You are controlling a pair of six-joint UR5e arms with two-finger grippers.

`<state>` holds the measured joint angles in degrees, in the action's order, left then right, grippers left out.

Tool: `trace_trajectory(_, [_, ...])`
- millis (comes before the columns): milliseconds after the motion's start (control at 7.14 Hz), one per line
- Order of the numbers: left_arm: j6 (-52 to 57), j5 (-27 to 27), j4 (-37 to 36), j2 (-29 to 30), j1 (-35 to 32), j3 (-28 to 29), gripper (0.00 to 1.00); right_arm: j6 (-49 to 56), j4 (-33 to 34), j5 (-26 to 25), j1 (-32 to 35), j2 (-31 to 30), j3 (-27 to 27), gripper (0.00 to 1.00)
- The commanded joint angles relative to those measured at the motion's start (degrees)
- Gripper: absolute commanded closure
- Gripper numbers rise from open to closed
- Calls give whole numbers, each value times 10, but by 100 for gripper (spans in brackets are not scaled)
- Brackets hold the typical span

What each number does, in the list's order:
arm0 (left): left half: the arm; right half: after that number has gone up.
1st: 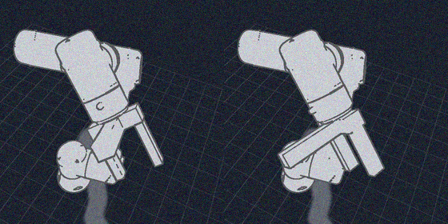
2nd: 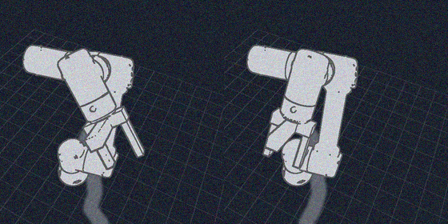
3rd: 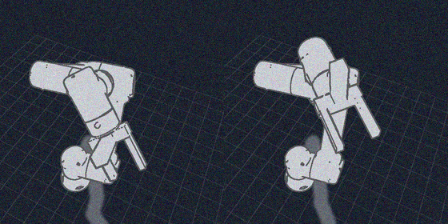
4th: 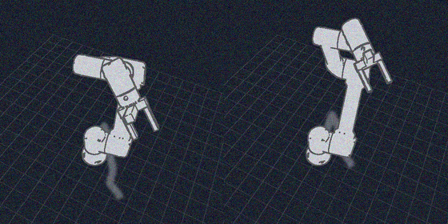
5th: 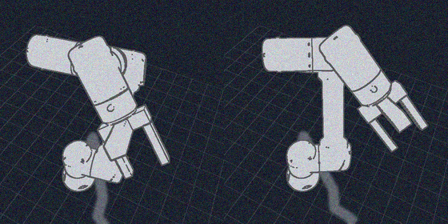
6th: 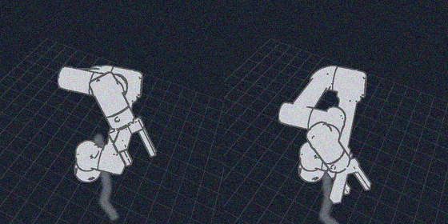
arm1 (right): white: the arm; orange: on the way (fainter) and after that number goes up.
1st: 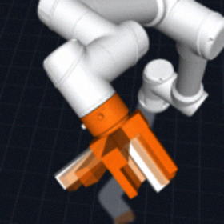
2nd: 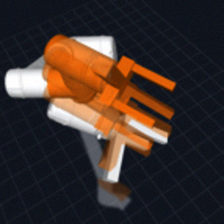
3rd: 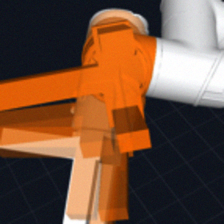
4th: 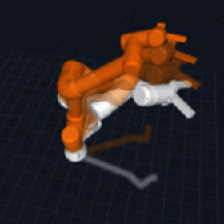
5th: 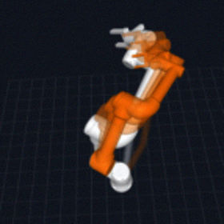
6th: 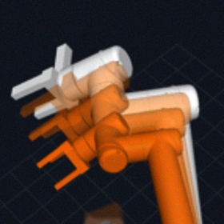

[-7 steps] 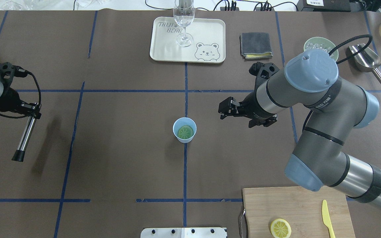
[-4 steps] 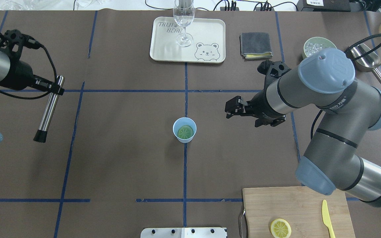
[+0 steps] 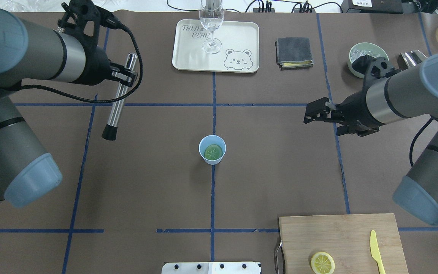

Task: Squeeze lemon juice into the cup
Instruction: 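Grasp the steel muddler upright with the left gripper and lift it, then carry the muddler over the blue cup and lower it inside with the left gripper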

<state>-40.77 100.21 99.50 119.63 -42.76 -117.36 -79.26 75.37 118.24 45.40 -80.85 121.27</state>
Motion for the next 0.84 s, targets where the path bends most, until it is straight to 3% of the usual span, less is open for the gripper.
trace_trajectory(0, [-90, -50, 94, 31, 23, 16, 100, 44, -50, 55, 63, -60, -3, 0])
trace_trajectory(280, [-111, -229, 104, 36, 120, 18, 100, 120, -51, 124, 134, -97, -9, 0])
trace_trajectory(420, [-111, -284, 156, 35, 157, 24, 100, 156, -50, 131, 151, -117, -10, 0])
trace_trajectory(560, [-163, -296, 222, 34, 163, 56, 100, 207, -50, 142, 177, -129, -25, 0])
trace_trajectory(700, [-234, -344, 279, 35, 187, 67, 100, 241, -50, 157, 195, -132, -43, 0])
